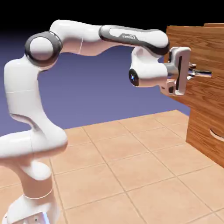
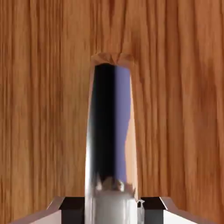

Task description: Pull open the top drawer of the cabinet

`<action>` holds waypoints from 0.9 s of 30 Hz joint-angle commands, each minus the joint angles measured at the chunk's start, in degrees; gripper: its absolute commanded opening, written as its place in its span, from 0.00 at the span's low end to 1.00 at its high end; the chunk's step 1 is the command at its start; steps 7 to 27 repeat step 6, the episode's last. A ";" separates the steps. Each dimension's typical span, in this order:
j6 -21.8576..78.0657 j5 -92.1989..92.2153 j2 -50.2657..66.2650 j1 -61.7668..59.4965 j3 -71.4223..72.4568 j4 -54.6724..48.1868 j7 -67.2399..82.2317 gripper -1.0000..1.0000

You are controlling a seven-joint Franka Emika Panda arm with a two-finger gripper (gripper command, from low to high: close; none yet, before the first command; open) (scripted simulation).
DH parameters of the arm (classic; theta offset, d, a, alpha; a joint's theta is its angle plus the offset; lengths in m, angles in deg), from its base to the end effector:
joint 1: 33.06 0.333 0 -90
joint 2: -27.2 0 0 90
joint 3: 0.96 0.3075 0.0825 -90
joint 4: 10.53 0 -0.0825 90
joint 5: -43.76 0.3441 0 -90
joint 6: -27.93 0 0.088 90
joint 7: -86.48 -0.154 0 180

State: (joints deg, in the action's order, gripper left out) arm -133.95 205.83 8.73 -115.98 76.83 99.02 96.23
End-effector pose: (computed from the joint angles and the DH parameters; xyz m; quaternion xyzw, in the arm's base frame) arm 0.5755 0.0000 0.5464 -0.2705 0.6534 -0.2704 0.6533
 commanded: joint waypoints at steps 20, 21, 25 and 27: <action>-0.77 3.32 3.41 12.48 -11.03 2.21 7.38 0.00; -0.77 3.32 3.41 12.48 -11.03 2.21 7.38 0.00; -0.77 3.32 3.41 12.48 -11.03 2.21 7.38 0.00; -0.77 3.32 3.41 12.48 -11.03 2.21 7.38 0.00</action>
